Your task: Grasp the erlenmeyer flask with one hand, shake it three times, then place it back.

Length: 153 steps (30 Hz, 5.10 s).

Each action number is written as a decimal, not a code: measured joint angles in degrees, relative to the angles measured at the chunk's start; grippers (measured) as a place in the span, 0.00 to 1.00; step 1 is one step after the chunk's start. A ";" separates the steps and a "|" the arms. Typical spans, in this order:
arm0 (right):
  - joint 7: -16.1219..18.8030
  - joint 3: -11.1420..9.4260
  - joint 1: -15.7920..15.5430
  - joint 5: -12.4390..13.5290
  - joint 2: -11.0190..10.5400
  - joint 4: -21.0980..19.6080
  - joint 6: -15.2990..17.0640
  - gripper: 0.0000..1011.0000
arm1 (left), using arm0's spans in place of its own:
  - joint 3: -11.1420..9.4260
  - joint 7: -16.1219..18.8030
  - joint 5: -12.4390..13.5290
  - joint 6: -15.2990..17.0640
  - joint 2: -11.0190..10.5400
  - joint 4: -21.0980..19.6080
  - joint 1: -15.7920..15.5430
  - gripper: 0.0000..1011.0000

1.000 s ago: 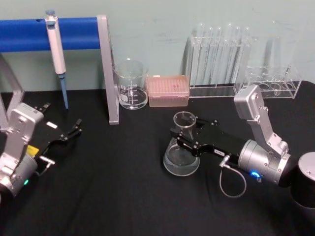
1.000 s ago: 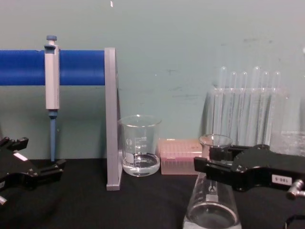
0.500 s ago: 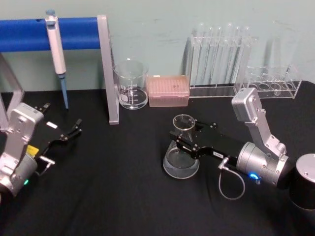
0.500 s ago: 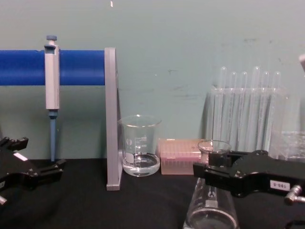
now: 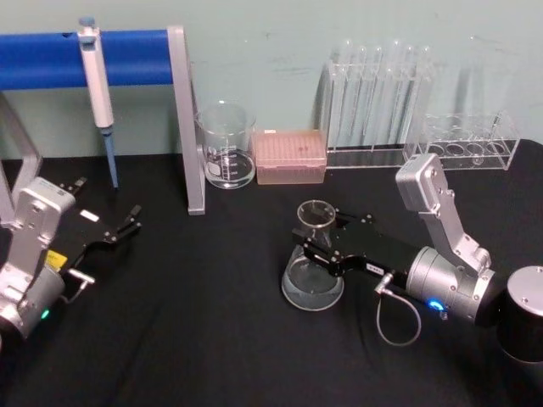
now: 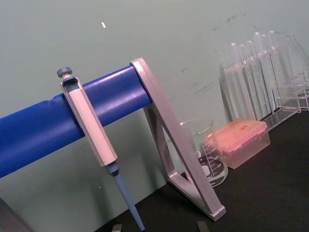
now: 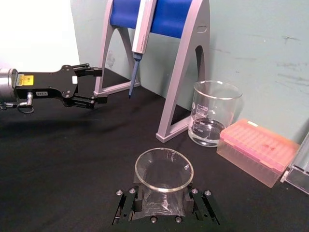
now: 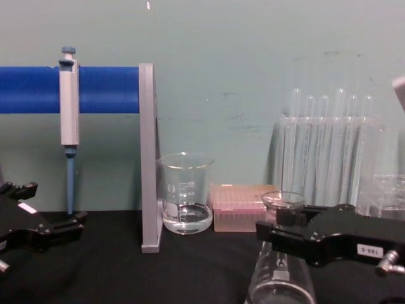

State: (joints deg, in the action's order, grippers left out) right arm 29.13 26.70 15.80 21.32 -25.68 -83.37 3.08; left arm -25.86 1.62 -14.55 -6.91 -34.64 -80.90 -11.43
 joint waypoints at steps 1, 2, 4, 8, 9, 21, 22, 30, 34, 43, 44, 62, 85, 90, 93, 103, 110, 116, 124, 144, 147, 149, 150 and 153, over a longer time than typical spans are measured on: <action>0.00 0.00 0.02 -0.05 0.01 0.08 0.06 0.45 | 0.00 0.00 0.00 0.00 0.00 0.00 0.00 0.99; 0.00 0.00 0.02 -0.07 0.01 0.12 0.09 0.45 | 0.00 0.00 0.00 0.00 0.00 0.00 0.00 0.99; -0.01 0.00 0.04 -0.09 0.02 0.15 0.14 0.45 | 0.00 0.00 0.00 0.00 0.00 0.00 0.00 0.99; -0.02 0.00 0.07 -0.09 0.04 0.24 0.19 0.45 | 0.00 0.00 0.00 0.00 0.00 0.00 0.00 0.99; -0.02 0.02 0.08 -0.09 0.04 0.27 0.22 0.45 | 0.00 0.00 0.00 0.00 0.00 0.00 0.00 0.99; -0.07 0.08 0.09 -0.37 0.04 0.37 0.13 0.45 | 0.00 0.00 0.00 0.00 0.00 0.00 0.00 0.99; -0.07 0.08 0.09 -0.37 0.04 0.37 0.13 0.45 | 0.00 0.00 0.00 0.00 0.00 0.00 0.00 0.99; -0.08 0.08 0.04 -0.45 0.03 0.39 0.30 0.51 | 0.00 0.00 0.00 0.00 0.00 0.00 0.00 0.99; -0.08 0.08 0.04 -0.46 0.03 0.39 0.31 0.62 | 0.00 0.00 0.00 0.00 0.00 0.00 0.00 0.99; -0.07 0.08 0.05 -0.46 0.04 0.38 0.31 0.91 | 0.00 0.00 0.00 0.00 0.00 0.00 0.00 0.99; -0.07 0.08 0.05 -0.46 0.04 0.37 0.31 0.92 | 0.00 0.00 0.00 0.00 0.00 0.00 0.00 0.99; 0.39 0.04 -0.02 -0.13 -0.14 0.23 0.26 0.99 | 0.00 0.00 0.00 0.00 0.00 0.00 0.00 0.99; 1.97 -2.85 -4.45 2.29 -6.77 -6.21 0.20 0.99 | 0.00 0.00 0.00 0.00 0.00 0.00 0.00 0.99; 2.97 -3.25 -4.79 2.91 -8.20 -6.98 0.36 0.99 | 0.00 0.00 0.00 0.00 0.00 0.00 0.00 0.99; 3.62 -3.47 -5.04 3.39 -9.11 -7.43 0.34 0.99 | 0.00 0.00 0.00 0.00 0.00 0.00 0.00 0.99; 3.84 -4.41 -5.56 4.48 -10.68 -8.28 -0.25 0.99 | 0.00 0.00 0.00 0.00 0.00 0.00 0.00 0.99; 2.47 -5.21 -4.97 4.40 -10.60 -7.21 -0.65 0.99 | 0.00 0.00 0.00 0.00 0.00 0.00 0.00 0.99; -0.23 -6.64 -4.61 4.00 -9.49 -6.01 -0.99 0.99 | 0.00 0.00 0.00 0.00 0.00 0.00 0.00 0.99; -6.45 -9.16 -4.95 2.56 -6.41 -5.12 -0.94 0.99 | 0.00 0.00 0.00 0.00 0.00 0.00 0.00 0.99; -10.31 -11.38 -5.79 0.09 -2.18 -4.54 1.23 0.99 | 0.00 0.00 0.00 0.00 0.00 0.00 0.00 0.99; -10.32 -11.38 -5.80 0.09 -2.19 -4.56 1.23 0.99 | 0.00 0.00 0.00 0.00 0.00 0.00 0.00 0.99; -10.32 -11.37 -5.79 0.10 -2.20 -4.57 1.23 0.99 | 0.00 0.00 0.00 0.00 0.00 0.00 0.00 0.99; -10.32 -11.36 -5.79 0.10 -2.20 -4.57 1.23 0.99 | 0.00 0.00 0.00 0.00 0.00 0.00 0.00 0.99; -10.33 -11.35 -5.78 0.12 -2.21 -4.57 1.22 0.99 | 0.00 0.00 0.00 0.00 0.00 0.00 0.00 0.99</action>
State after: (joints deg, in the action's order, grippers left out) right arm 18.80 15.35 10.02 21.44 -27.89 -87.94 4.30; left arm -25.86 1.62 -14.55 -6.91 -34.65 -80.90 -11.43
